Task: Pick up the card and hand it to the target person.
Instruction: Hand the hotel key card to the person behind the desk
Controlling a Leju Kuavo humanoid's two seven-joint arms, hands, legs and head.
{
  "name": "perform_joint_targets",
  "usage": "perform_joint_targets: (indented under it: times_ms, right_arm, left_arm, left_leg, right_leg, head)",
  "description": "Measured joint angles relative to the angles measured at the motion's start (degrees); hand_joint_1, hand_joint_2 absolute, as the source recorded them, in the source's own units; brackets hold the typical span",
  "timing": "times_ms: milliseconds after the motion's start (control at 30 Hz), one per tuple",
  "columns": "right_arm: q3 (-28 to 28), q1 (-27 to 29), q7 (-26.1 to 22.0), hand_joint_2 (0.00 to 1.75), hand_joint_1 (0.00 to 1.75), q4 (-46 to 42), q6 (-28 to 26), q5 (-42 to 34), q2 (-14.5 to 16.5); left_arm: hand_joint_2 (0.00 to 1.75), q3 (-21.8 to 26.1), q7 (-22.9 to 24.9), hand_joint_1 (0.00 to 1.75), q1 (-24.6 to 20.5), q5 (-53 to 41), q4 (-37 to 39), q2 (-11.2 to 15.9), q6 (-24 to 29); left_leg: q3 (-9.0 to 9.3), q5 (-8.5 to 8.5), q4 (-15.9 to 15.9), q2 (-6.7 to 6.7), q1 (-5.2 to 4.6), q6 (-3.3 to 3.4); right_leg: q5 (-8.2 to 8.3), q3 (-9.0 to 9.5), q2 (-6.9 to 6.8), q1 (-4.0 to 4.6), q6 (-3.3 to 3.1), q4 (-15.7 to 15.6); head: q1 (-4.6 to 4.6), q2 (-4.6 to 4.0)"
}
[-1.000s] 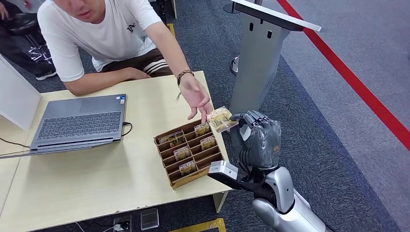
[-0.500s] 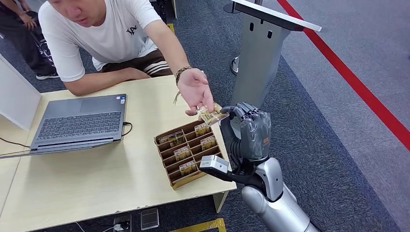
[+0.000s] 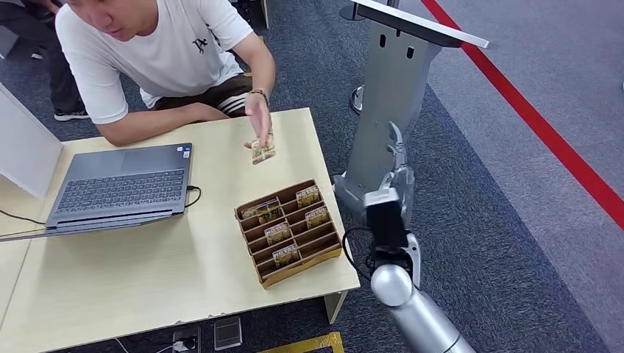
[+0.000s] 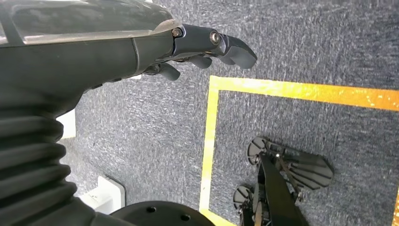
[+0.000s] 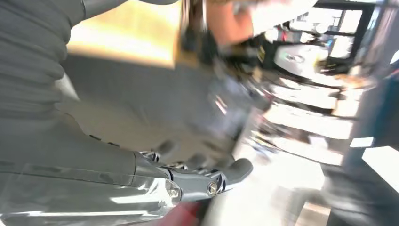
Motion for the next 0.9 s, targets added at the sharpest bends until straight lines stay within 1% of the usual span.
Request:
perform_joint_targets:
  times_ms: [67,133,200,300,367,467,700,900]
  right_arm:
    - [-0.26,0.29,-2.95,1.75,0.00,0.34,2.36,-18.47,-0.76]
    - [-0.73,0.77,-3.45,1.75,0.00,0.42,6.01,-31.04,-1.81]
    - [-1.05,1.34,-1.44,1.75,0.00,0.40,10.40,-39.42,-3.20]
    - [-1.38,2.70,2.25,1.75,0.00,-0.21,16.51,-46.29,-5.73]
    - [-1.78,3.84,3.93,1.75,0.00,-1.23,18.61,-47.83,-7.47]
    - [-2.22,5.52,6.16,1.75,0.00,-3.26,19.51,-47.73,-10.08]
    - [-2.26,9.92,13.53,1.75,0.00,-10.65,22.53,-42.28,-15.94]
    - [-1.15,11.97,18.81,1.75,0.00,-16.31,27.02,-37.40,-19.50]
  left_arm:
    - [0.00,0.01,0.02,0.00,0.02,0.32,0.02,0.10,0.26]
    - [0.00,0.02,0.14,0.00,0.04,0.56,0.07,0.21,0.41]
    - [0.00,0.02,0.40,0.00,0.07,0.86,0.10,0.33,0.49]
    - [0.00,0.02,0.83,0.00,0.10,1.30,0.14,0.55,0.51]
    - [0.00,0.02,0.92,0.00,0.14,1.58,0.17,0.71,0.57]
    - [0.00,0.03,0.86,0.00,0.16,1.85,0.17,0.95,0.60]
    - [0.00,0.03,0.53,0.00,0.16,1.54,0.17,1.47,-0.09]
    - [0.00,0.02,0.50,0.00,0.14,1.10,0.17,1.67,-0.51]
  left_leg:
    - [0.00,0.00,0.01,0.00,0.00,0.00]
    - [0.00,0.00,0.01,0.00,0.00,0.00]
    - [0.00,0.00,0.02,0.00,0.00,0.00]
    - [-0.01,-0.01,0.02,-0.01,0.00,0.00]
    - [-0.01,-0.01,0.02,-0.01,0.00,0.00]
    - [-0.02,-0.01,0.02,-0.01,0.00,0.00]
    - [-0.01,-0.01,0.02,0.00,0.00,0.00]
    - [-0.01,-0.01,0.02,0.00,0.00,0.00]
  right_leg:
    - [0.00,0.00,0.00,0.00,0.00,0.00]
    - [0.00,-0.01,0.01,-0.01,0.00,-0.01]
    - [0.00,-0.02,0.01,0.00,0.00,-0.01]
    - [0.00,-0.04,0.00,0.00,0.00,-0.02]
    - [0.00,-0.04,0.00,0.00,0.00,-0.02]
    - [-0.01,-0.04,0.00,0.00,-0.01,-0.02]
    - [-0.01,-0.02,0.00,0.00,-0.02,-0.03]
    - [-0.01,-0.02,0.01,0.00,-0.02,-0.02]
  head:
    - [0.05,0.00]
    - [0.07,0.00]
    - [0.06,0.00]
    - [0.04,0.00]
    - [-0.01,0.00]
    - [-0.07,0.00]
    - [0.03,0.00]
    - [-0.03,0.00]
